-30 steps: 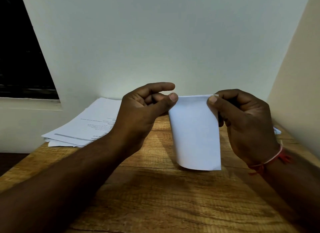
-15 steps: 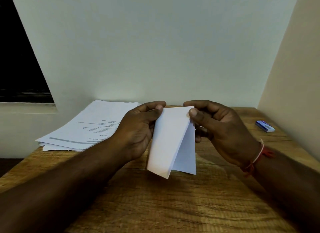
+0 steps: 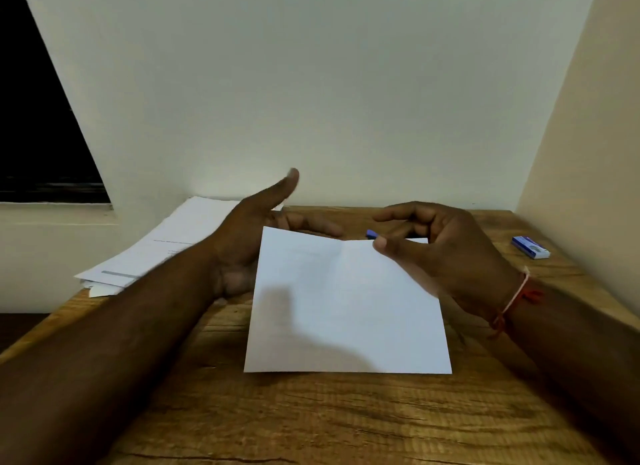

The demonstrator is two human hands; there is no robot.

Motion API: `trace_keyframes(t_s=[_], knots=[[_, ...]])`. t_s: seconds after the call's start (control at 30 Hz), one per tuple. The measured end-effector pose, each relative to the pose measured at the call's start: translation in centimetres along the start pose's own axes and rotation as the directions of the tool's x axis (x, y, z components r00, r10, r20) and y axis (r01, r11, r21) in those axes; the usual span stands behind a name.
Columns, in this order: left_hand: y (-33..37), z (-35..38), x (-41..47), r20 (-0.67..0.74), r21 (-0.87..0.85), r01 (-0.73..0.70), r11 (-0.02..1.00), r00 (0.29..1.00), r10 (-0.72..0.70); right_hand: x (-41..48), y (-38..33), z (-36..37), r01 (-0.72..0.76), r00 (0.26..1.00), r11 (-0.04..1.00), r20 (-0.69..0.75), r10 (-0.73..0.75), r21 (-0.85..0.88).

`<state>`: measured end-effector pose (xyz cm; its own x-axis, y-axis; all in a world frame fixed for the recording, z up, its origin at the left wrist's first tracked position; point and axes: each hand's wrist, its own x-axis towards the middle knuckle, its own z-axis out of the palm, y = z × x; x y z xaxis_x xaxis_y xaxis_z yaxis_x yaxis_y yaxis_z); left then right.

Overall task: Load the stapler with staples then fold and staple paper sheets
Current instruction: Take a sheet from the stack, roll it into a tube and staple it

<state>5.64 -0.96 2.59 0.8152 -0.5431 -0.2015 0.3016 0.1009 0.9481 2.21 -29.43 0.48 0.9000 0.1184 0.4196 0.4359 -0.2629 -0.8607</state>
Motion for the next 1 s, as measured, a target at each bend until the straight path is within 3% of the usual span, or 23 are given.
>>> trace_keyframes(t_s=[0.17, 0.37, 0.47, 0.67, 0.87, 1.0], knots=[[-0.5, -0.6, -0.5, -0.016, 0.411, -0.025, 0.911, 0.999, 0.034, 0.2, 0.4, -0.1, -0.068, 0.998, 0.998, -0.001, 0.068, 0.006], [-0.3, -0.7, -1.2, 0.018, 0.582, 0.000, 0.813, 1.000, -0.012, 0.0, 0.3, -0.5, -0.134, 0.991, 0.989, 0.034, 0.132, 0.061], [-1.0, -0.2, -0.4, 0.029, 0.677, -0.085, 0.731, 0.996, 0.089, -0.2, 0.8, 0.0, -0.180, 0.982, 0.978, 0.083, 0.172, 0.104], [-2.1, 0.2, 1.0, 0.009, 0.730, -0.109, 0.674, 0.989, 0.151, -0.3, 1.4, 0.5, -0.245, 0.967, 0.958, 0.113, 0.229, 0.151], [-1.7, -1.2, 1.4, -0.083, 0.708, -0.093, 0.700, 0.973, 0.213, 0.5, 1.3, -1.3, -0.310, 0.950, 0.927, 0.098, 0.295, 0.212], [-1.8, -1.1, 1.5, -0.113, 0.733, -0.118, 0.669, 0.950, 0.291, 0.0, 1.4, -1.5, -0.458, 0.861, 0.857, 0.357, 0.363, 0.234]])
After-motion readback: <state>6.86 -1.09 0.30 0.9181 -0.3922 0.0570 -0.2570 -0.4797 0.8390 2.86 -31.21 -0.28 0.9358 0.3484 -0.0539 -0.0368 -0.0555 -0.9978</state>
